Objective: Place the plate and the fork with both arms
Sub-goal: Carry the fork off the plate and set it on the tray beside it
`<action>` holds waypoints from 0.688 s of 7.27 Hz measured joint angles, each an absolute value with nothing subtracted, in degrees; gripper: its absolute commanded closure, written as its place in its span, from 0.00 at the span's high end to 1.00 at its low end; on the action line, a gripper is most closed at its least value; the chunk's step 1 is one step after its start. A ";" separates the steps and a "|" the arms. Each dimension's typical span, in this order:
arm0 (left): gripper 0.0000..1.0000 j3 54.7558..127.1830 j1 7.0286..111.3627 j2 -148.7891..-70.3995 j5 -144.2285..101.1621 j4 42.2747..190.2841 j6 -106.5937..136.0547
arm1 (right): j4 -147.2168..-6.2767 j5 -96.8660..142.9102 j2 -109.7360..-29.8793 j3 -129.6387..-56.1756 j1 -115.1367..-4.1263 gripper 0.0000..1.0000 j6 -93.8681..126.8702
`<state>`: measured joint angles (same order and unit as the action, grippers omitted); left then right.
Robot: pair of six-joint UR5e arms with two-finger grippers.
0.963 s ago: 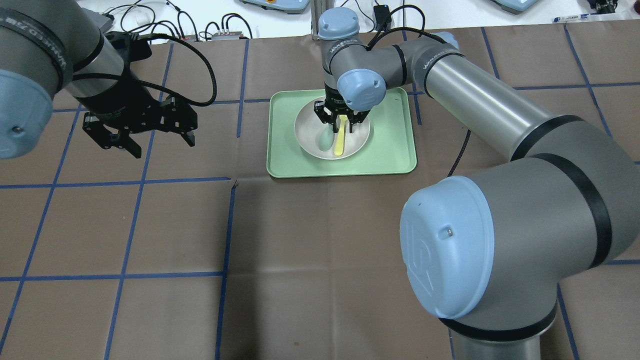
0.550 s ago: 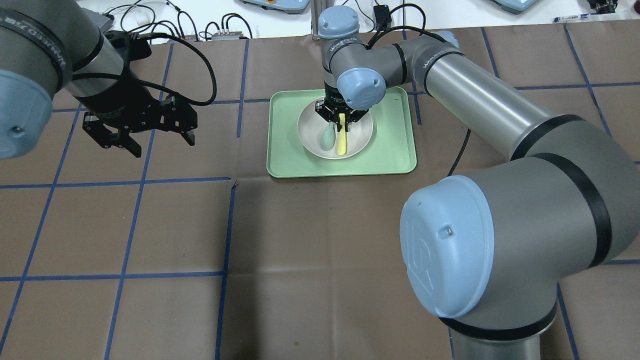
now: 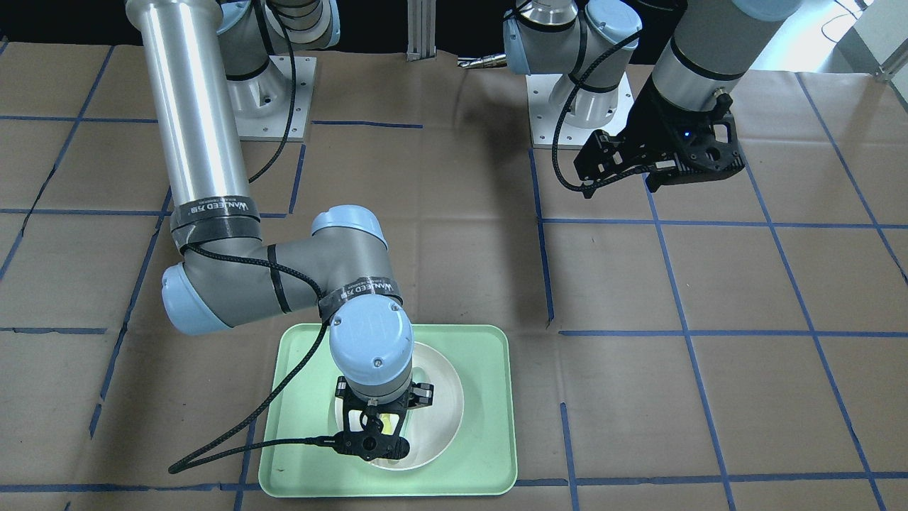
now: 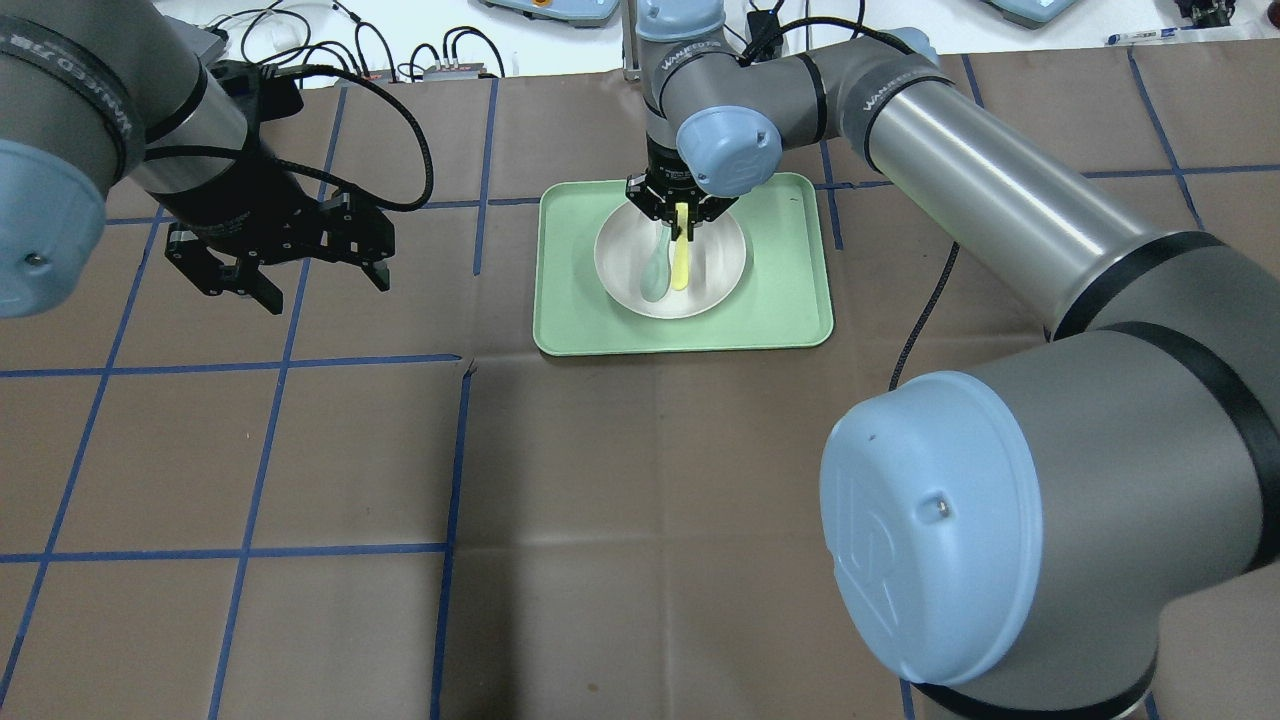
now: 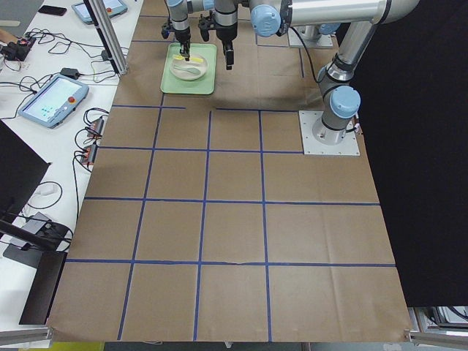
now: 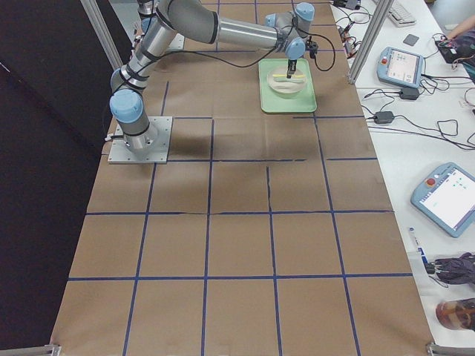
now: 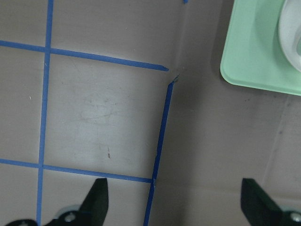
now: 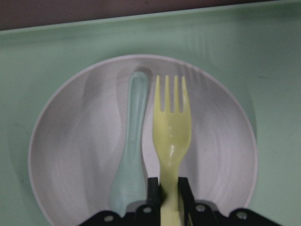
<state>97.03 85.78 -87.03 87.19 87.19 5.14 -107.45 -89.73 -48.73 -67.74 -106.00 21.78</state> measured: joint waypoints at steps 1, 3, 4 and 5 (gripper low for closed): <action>1.00 97.03 85.78 -87.07 87.19 87.19 5.11 | -106.32 -89.75 -49.93 -68.05 -105.71 0.03 21.20; 1.00 97.03 85.78 -87.09 87.19 87.19 5.10 | -105.10 -90.15 -51.21 -68.49 -103.35 0.01 18.22; 1.00 97.03 85.78 -87.10 87.19 87.19 5.10 | -104.31 -90.29 -51.60 -68.60 -101.19 0.01 15.62; 1.00 97.03 85.78 -87.13 87.19 87.19 5.11 | -103.84 -90.34 -51.63 -69.12 -99.17 0.01 12.88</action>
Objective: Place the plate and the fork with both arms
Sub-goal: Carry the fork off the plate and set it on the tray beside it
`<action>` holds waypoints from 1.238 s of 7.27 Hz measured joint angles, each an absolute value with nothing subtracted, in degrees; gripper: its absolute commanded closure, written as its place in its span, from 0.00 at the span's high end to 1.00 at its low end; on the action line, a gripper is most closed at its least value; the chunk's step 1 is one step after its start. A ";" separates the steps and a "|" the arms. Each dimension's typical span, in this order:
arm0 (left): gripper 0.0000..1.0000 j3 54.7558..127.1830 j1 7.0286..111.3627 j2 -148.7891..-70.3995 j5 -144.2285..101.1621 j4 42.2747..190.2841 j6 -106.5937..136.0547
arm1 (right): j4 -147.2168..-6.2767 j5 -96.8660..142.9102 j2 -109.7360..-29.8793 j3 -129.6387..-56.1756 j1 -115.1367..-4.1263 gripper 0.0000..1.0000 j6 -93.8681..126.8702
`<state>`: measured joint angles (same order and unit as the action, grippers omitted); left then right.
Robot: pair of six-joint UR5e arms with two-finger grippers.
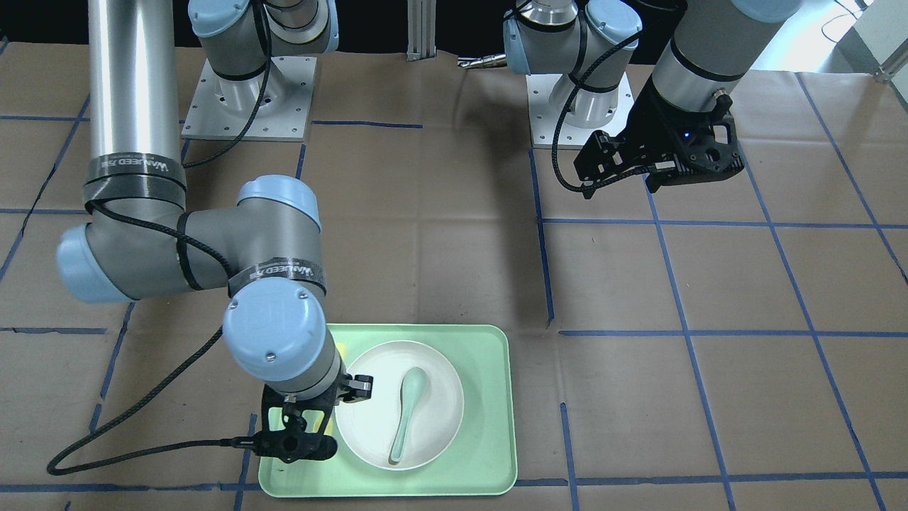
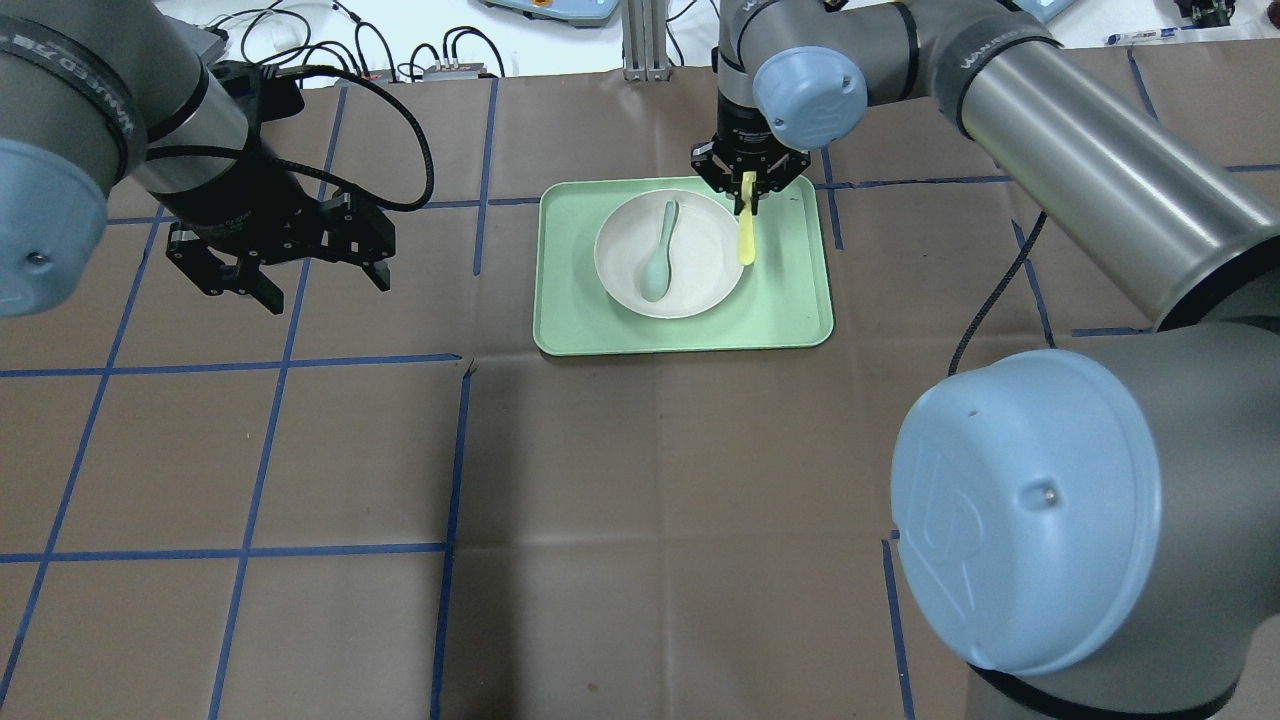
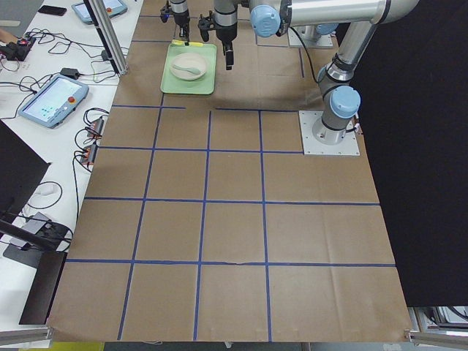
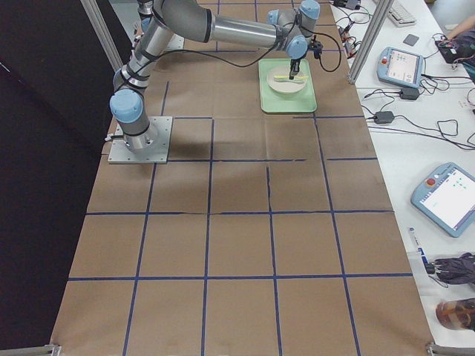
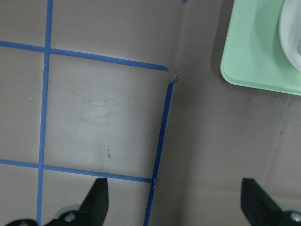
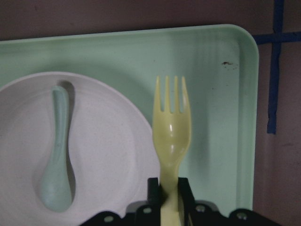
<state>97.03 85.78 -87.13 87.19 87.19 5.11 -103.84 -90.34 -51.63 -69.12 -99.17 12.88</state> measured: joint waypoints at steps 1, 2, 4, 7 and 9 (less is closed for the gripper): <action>1.00 97.03 85.78 -87.16 87.19 87.17 5.15 | -104.33 -90.24 -51.40 -71.03 -97.64 0.02 10.63; 1.00 97.03 85.78 -87.18 87.19 87.13 5.17 | -107.17 -90.13 -50.97 -74.05 -96.49 0.02 9.08; 1.00 97.03 85.78 -87.19 87.19 87.10 5.18 | -114.75 -90.09 -49.96 -78.88 -95.49 0.41 8.05; 1.00 97.03 85.78 -87.24 87.19 87.10 5.16 | -116.72 -90.15 -49.86 -79.51 -95.16 1.00 7.89; 1.00 97.03 85.78 -87.27 87.19 87.10 5.18 | -115.59 -90.11 -51.80 -79.16 -94.89 1.00 7.40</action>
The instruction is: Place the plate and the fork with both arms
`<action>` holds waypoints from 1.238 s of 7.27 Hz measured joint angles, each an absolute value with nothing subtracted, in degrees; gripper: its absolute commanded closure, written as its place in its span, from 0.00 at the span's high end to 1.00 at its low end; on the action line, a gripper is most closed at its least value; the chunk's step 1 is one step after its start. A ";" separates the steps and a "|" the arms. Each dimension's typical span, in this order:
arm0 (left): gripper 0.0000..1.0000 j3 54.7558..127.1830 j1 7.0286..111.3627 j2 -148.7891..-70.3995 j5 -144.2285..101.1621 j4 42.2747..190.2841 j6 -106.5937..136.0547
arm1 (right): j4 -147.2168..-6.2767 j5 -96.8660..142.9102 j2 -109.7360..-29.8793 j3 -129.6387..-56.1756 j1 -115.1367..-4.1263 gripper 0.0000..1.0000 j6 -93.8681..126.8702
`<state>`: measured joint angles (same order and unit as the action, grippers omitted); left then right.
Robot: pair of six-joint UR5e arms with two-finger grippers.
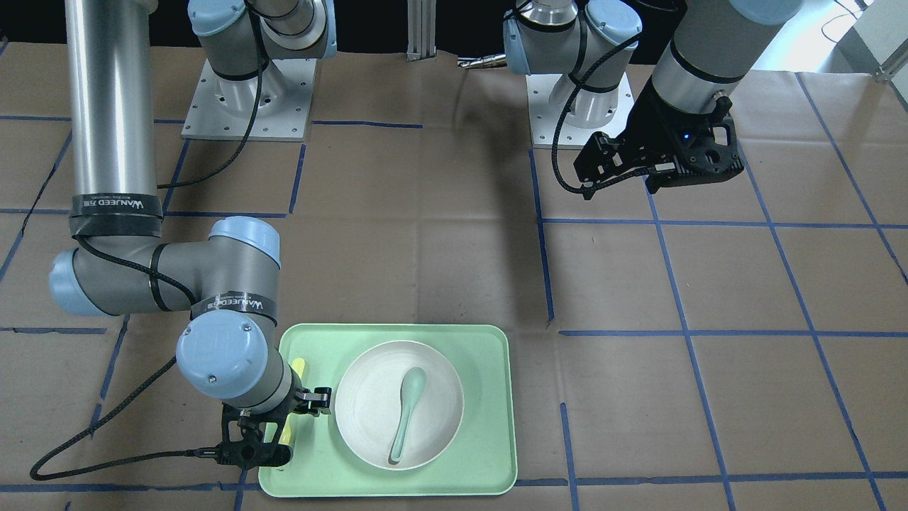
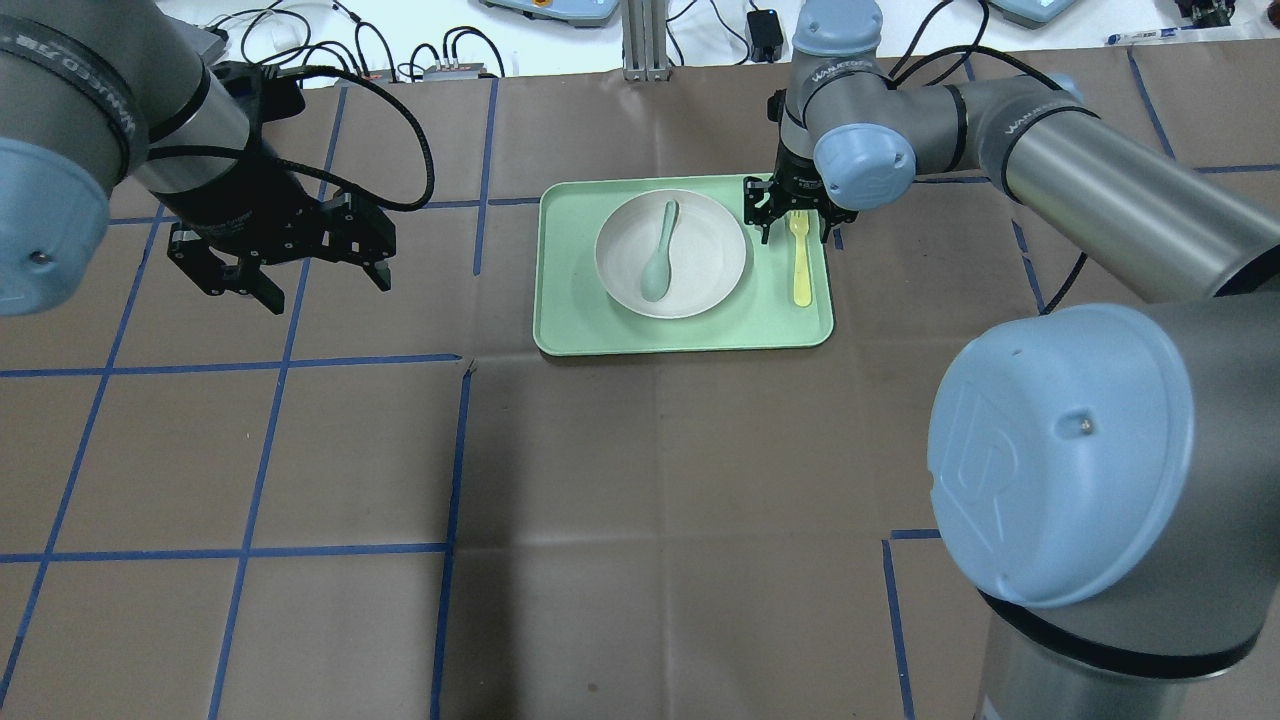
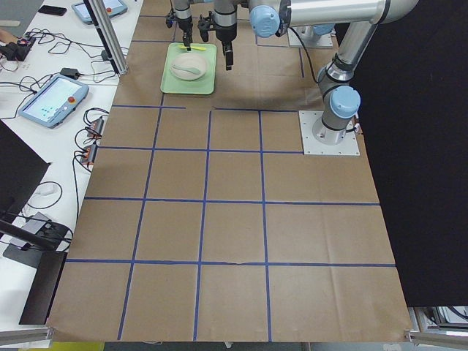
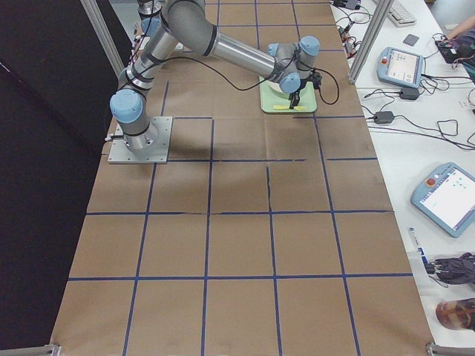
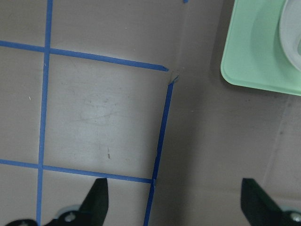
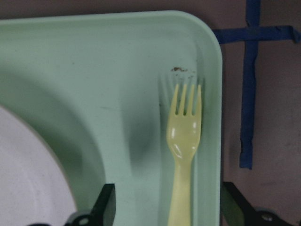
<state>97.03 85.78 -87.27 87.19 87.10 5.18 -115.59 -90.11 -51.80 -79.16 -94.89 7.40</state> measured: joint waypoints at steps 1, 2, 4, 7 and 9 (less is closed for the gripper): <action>1.00 97.03 85.78 -87.27 87.17 87.10 5.18 | -113.65 -90.17 -54.04 -79.43 -94.83 1.00 6.72; 1.00 97.03 85.78 -87.27 87.15 87.10 5.19 | -110.69 -90.30 -56.86 -79.65 -94.50 1.00 5.49; 1.00 97.01 85.80 -87.02 87.20 87.14 5.18 | -101.98 -91.20 -64.66 -79.92 -91.76 1.00 0.10; 1.00 96.97 85.74 -86.97 87.17 87.21 5.13 | -89.71 -91.48 -77.67 -81.83 -87.74 1.00 -5.61; 1.00 96.92 85.52 -86.86 86.96 86.55 5.06 | -84.05 -90.94 -83.47 -81.93 -88.00 1.00 -4.85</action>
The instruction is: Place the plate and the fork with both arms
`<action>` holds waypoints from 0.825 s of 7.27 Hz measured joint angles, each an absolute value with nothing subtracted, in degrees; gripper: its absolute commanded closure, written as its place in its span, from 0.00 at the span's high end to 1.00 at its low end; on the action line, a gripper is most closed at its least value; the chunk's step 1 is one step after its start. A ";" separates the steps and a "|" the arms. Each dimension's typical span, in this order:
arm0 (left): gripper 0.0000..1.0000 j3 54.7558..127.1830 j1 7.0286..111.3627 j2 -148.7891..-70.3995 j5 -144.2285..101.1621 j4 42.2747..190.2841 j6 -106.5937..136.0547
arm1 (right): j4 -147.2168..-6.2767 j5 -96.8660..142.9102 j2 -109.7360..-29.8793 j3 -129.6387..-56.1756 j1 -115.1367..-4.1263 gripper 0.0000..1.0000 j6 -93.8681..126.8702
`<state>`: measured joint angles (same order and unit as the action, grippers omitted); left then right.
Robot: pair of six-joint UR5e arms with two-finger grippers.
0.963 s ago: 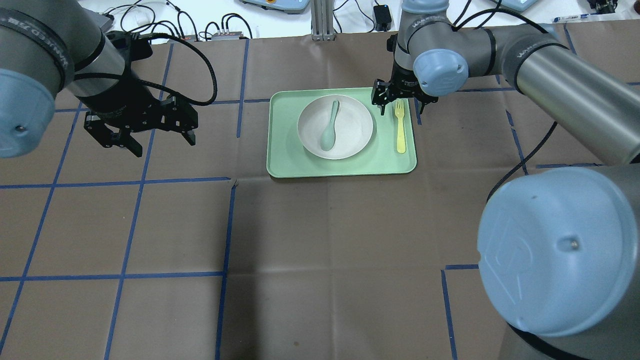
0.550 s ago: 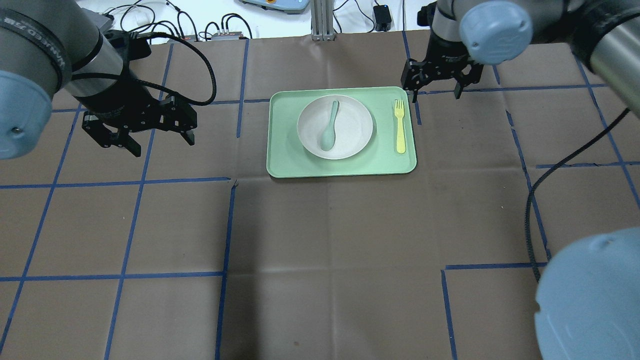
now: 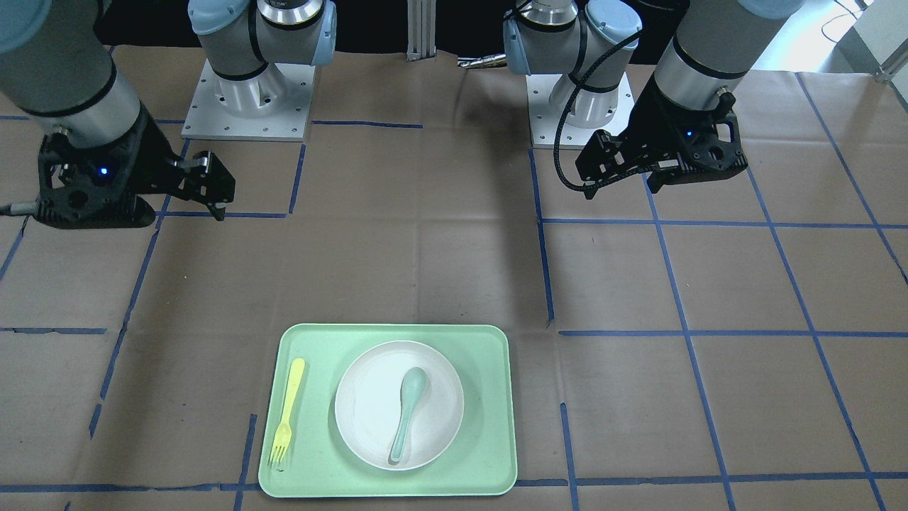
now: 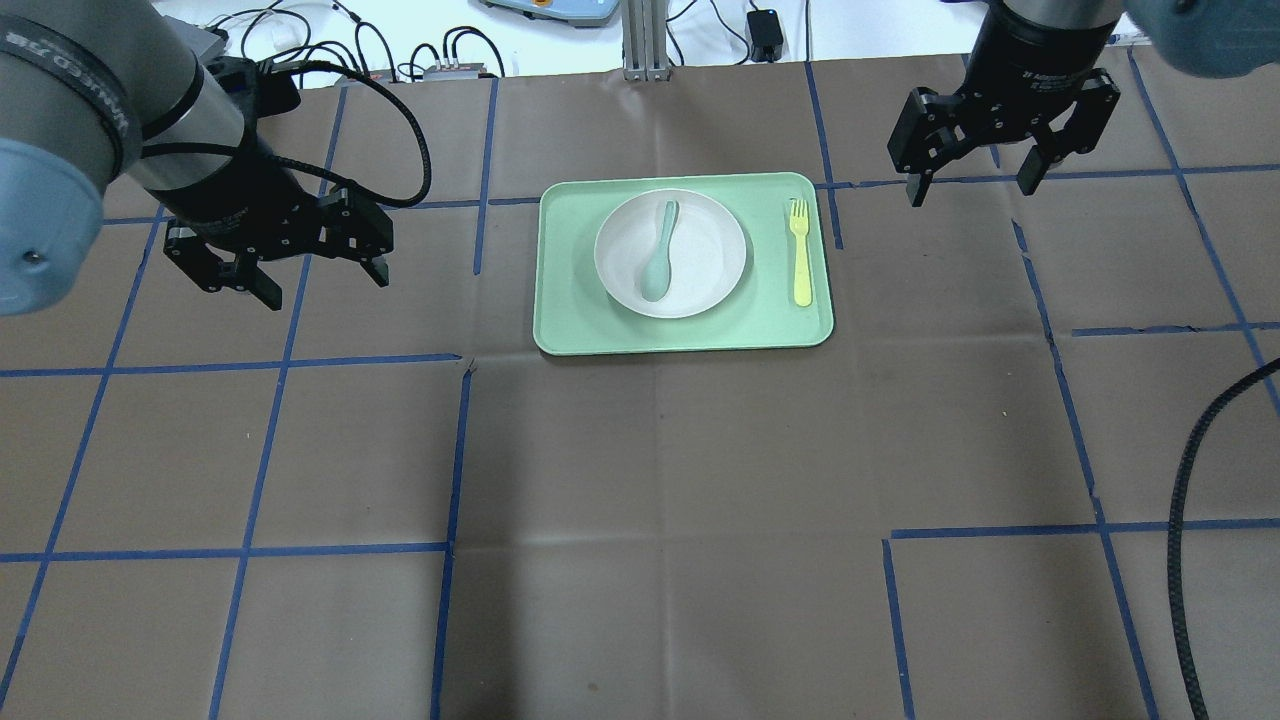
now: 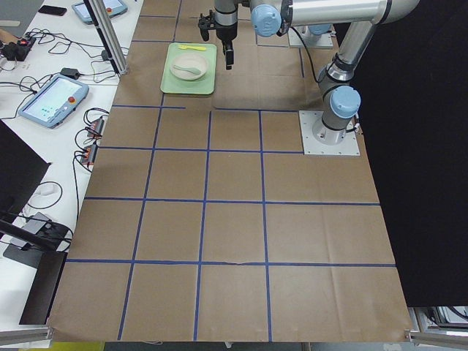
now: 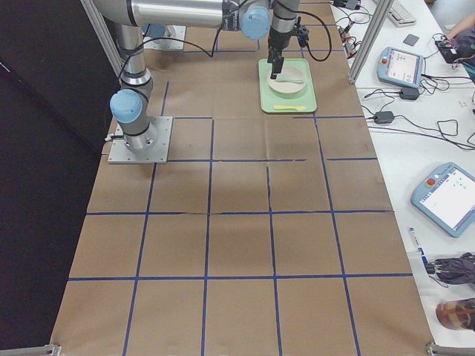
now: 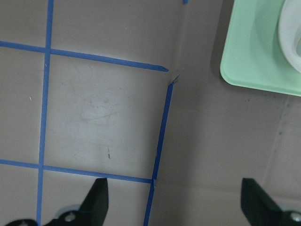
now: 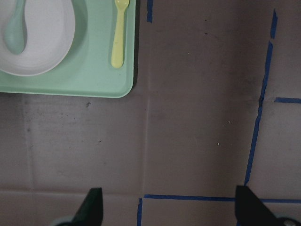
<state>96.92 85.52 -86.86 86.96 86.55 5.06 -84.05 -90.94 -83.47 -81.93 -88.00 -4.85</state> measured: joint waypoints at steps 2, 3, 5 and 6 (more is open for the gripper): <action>1.00 96.98 85.50 -86.71 87.05 86.29 4.80 | -82.92 -90.75 -83.70 -82.00 -89.98 1.00 0.50; 1.00 96.96 85.56 -86.77 87.01 86.25 4.76 | -82.93 -90.65 -83.26 -82.23 -90.56 1.00 1.82; 1.00 96.87 86.11 -87.58 86.76 86.15 4.51 | -83.18 -91.19 -83.09 -83.20 -90.69 1.00 2.05; 1.00 96.87 86.36 -87.93 86.53 86.20 3.58 | -83.47 -91.33 -83.35 -83.53 -90.69 1.00 2.22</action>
<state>96.87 86.36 -87.93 86.53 86.20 3.58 -83.47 -91.33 -83.35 -83.53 -90.69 2.22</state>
